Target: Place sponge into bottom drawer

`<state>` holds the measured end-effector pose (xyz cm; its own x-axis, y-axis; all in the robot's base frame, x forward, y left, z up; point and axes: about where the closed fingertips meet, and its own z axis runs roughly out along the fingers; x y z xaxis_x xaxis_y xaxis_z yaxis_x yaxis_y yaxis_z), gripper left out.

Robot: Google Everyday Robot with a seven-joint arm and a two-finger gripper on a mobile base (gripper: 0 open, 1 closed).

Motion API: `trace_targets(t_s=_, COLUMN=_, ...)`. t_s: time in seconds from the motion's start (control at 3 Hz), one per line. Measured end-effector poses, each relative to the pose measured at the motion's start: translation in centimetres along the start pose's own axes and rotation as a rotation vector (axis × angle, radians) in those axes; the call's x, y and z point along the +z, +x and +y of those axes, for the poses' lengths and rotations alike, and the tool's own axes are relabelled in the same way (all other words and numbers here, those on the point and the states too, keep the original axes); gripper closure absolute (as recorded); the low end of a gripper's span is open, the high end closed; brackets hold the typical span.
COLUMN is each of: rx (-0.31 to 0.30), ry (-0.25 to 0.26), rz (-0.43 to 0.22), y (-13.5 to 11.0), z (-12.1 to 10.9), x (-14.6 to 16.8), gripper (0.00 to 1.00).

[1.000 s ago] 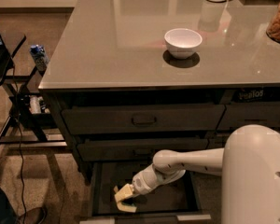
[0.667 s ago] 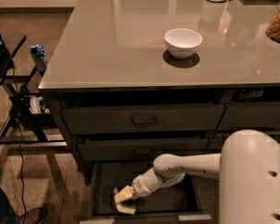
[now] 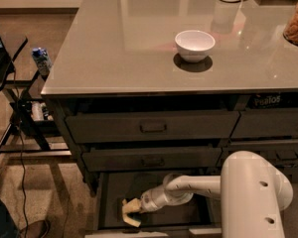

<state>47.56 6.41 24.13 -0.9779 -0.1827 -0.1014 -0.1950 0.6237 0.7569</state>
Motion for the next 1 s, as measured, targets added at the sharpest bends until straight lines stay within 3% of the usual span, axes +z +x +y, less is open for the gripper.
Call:
trace_targets(t_s=0.33, rx=0.001, ry=0.0, rz=-0.003, y=-0.1, z=-0.1, x=0.0, gripper=1.0)
trace_targets(t_s=1.0, rx=0.047, ry=0.001, rz=-0.064, y=-1.6, z=-1.3, x=3.0, gripper=1.0)
